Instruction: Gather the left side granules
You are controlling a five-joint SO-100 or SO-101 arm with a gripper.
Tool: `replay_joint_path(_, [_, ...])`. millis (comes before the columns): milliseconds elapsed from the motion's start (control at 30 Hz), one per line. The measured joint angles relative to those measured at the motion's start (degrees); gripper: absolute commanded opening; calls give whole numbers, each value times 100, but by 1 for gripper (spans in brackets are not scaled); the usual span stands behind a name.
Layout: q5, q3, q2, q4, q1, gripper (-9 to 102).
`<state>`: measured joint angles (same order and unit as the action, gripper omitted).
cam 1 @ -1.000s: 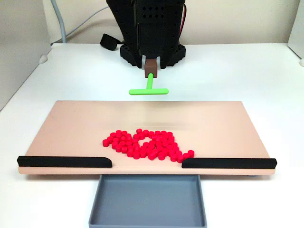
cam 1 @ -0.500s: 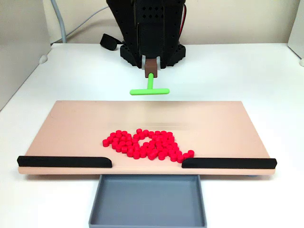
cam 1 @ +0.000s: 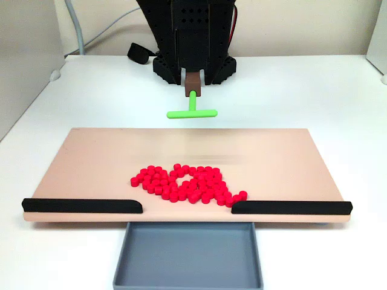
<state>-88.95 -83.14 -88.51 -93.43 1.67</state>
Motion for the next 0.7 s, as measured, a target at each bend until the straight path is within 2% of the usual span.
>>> replay_joint_path(700, [334,0,0,0,-299,0])
